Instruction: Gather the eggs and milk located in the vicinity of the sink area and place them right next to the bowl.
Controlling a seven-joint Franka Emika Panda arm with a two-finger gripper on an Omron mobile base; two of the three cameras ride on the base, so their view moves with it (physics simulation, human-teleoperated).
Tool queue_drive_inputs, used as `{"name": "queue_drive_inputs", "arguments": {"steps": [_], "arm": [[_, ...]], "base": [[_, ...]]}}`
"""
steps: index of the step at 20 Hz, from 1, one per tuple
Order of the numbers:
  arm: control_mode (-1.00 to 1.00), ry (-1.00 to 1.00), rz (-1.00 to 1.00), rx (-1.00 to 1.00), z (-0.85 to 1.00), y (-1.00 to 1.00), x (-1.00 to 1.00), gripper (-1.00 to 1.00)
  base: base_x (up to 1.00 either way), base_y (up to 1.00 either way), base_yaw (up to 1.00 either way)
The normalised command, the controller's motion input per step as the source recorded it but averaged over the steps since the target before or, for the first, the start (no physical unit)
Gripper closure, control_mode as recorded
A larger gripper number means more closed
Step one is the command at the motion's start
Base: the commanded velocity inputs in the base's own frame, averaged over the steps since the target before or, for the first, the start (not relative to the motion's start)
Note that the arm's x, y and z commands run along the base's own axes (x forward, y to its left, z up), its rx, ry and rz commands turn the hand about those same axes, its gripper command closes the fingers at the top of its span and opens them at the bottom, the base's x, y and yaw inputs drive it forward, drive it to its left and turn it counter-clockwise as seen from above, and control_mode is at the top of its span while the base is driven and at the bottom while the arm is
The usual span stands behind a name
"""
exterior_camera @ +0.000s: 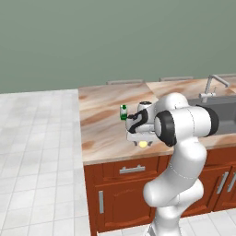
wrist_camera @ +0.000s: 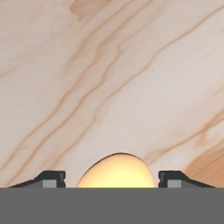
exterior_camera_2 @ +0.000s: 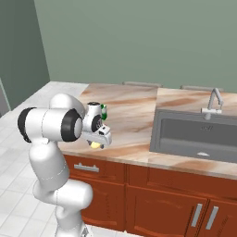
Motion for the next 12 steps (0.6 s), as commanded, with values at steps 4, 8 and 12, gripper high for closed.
{"name": "queue_drive_inputs", "arguments": {"steps": [4, 8, 12], "arm": [[-1.00, 0.00, 0.00, 0.00, 0.00, 0.00, 0.00, 1.00], [-1.00, 0.00, 0.00, 0.00, 0.00, 0.00, 0.00, 1.00], [-1.00, 0.01, 0.00, 0.00, 0.29, 0.00, -0.11, 1.00]], "base": [[0.00, 0.00, 0.00], [0.00, 0.00, 0.00], [0.00, 0.00, 0.00]]}}
